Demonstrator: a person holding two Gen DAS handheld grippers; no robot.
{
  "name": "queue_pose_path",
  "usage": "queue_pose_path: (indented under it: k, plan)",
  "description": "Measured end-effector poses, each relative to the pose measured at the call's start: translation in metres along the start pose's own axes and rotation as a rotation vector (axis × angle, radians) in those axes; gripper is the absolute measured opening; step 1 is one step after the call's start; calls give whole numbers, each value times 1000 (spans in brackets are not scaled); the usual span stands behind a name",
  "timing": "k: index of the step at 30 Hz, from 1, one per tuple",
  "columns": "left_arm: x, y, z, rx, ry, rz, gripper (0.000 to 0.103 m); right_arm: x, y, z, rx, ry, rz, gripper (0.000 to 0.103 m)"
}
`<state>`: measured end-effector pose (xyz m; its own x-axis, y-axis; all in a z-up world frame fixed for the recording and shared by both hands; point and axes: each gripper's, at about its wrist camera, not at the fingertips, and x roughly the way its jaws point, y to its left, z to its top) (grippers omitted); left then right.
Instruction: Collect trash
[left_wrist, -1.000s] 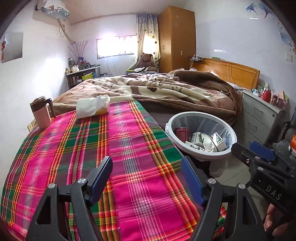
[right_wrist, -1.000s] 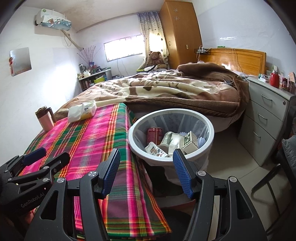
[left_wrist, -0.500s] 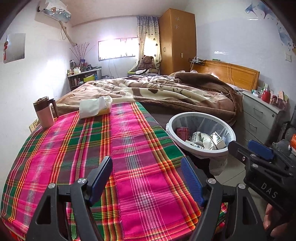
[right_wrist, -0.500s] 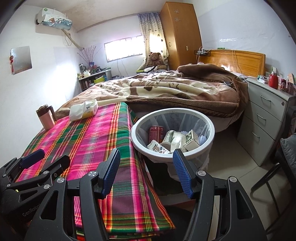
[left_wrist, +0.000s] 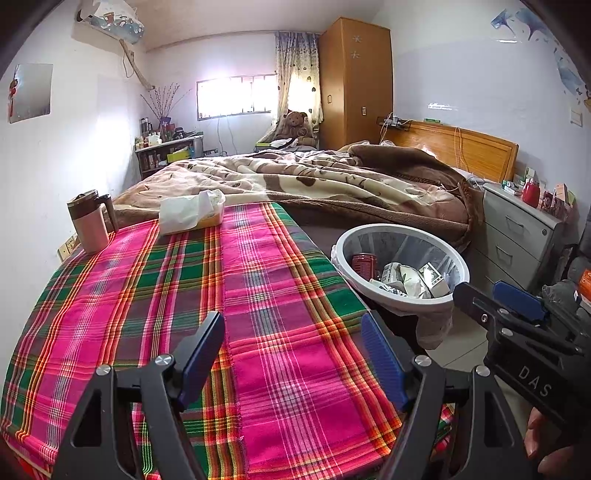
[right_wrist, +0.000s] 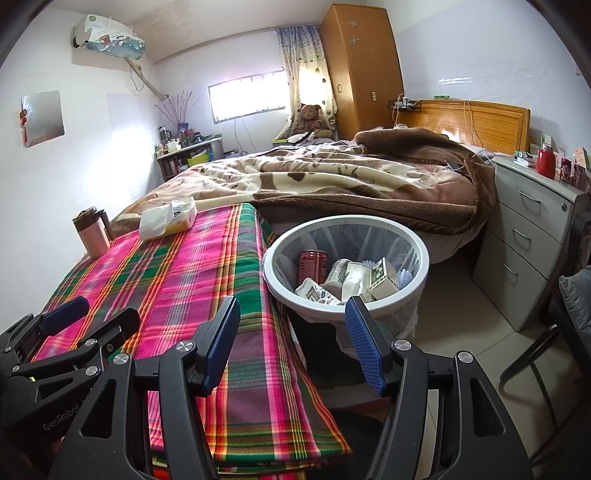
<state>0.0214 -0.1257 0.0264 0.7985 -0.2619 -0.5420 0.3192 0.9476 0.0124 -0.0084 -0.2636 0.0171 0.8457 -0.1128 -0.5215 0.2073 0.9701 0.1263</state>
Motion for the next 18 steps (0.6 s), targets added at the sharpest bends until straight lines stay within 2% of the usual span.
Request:
queue_pose_path:
  k: [18]
  plan:
    - [-1,1,0,-6,-3,2,78,-1,-1,-2,4,0,-2,61]
